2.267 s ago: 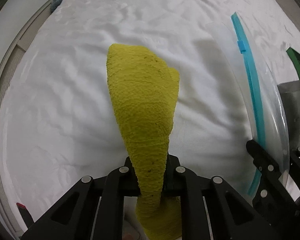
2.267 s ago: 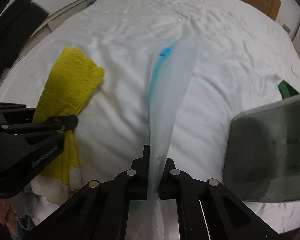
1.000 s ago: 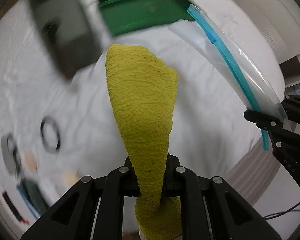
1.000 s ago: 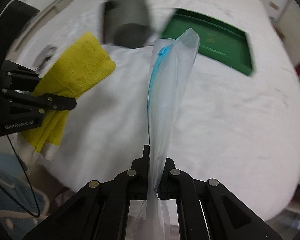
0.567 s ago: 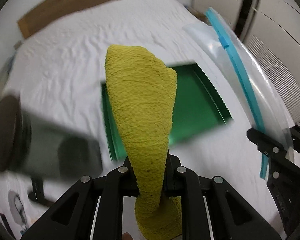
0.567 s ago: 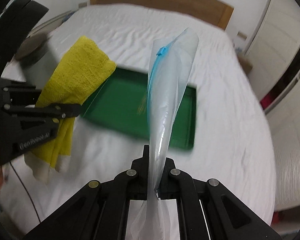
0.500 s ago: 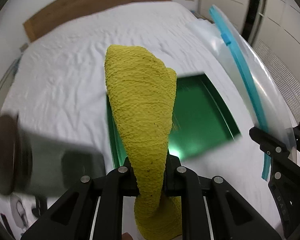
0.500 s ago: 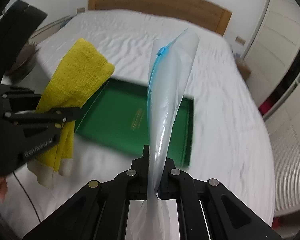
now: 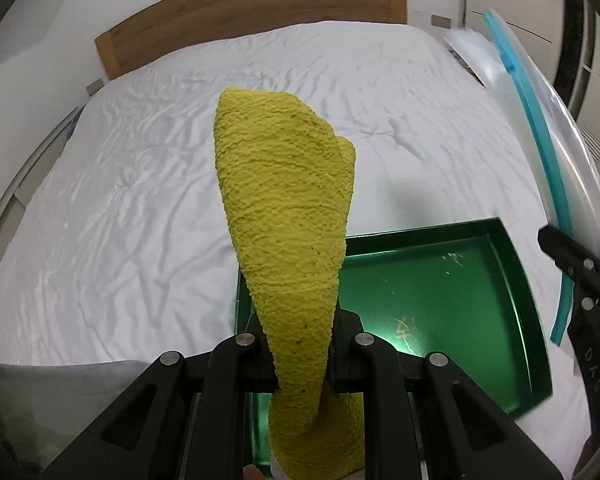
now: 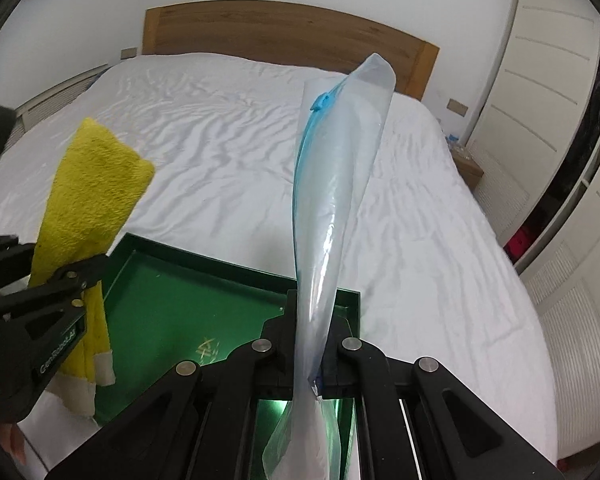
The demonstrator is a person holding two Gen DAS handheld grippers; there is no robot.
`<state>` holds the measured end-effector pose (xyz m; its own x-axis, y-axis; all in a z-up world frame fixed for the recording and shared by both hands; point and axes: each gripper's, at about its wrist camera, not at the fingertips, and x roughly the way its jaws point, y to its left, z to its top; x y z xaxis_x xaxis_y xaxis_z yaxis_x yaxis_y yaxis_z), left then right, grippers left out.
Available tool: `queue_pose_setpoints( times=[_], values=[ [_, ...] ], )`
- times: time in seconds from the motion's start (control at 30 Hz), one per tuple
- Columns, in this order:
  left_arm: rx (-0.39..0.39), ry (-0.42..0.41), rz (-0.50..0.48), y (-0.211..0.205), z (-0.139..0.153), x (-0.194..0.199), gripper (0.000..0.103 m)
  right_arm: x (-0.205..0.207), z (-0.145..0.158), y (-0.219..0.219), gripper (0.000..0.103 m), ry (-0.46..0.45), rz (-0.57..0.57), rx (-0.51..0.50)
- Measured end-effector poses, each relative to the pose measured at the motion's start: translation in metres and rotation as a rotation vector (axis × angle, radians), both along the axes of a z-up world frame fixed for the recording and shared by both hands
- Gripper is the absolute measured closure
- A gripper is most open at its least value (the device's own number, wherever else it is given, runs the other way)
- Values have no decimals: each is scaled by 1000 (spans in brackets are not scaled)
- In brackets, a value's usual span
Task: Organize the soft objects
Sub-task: 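Carry the yellow towel and zip bag over the green tray with both tools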
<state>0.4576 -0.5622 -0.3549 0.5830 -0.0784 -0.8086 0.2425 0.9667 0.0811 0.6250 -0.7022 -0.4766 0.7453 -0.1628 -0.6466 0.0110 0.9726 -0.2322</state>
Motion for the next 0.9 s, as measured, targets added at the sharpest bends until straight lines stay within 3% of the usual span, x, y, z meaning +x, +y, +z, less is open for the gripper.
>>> queue_pose_setpoints(
  times=[0.27,0.9],
  values=[
    [12,18,7,-11,-14,-7,89,25,-27,-12,98,73,4,34],
    [70,29,-6,-20,-46,-5,89,58,-40,-2,97,140,-9,-6]
  ],
)
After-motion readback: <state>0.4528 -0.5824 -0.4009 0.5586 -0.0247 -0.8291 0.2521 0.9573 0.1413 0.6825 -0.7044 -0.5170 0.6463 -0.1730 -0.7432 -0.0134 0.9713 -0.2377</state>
